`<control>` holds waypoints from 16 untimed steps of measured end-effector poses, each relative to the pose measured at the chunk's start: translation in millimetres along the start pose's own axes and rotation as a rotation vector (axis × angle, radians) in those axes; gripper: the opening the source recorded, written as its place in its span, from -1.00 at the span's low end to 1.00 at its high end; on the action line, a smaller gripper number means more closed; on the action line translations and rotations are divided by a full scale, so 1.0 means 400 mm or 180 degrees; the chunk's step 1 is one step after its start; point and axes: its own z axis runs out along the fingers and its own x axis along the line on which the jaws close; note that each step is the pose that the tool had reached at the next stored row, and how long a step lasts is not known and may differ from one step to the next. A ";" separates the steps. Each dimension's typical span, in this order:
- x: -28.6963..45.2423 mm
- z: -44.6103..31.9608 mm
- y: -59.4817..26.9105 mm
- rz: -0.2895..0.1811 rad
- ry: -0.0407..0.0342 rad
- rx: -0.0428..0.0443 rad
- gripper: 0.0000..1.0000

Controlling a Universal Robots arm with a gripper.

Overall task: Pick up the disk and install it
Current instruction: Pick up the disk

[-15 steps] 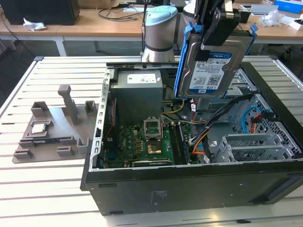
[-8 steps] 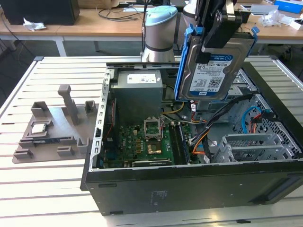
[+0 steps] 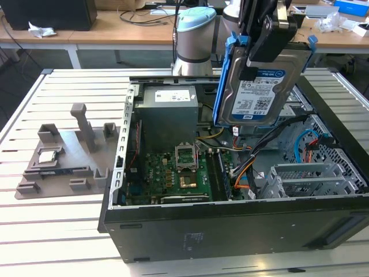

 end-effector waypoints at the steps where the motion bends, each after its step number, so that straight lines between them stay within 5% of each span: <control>1: 0.002 0.000 0.000 0.0000 0.0002 0.0000 -0.27; 16: 0.043 0.004 -0.003 -0.0039 0.0022 -0.0002 -0.27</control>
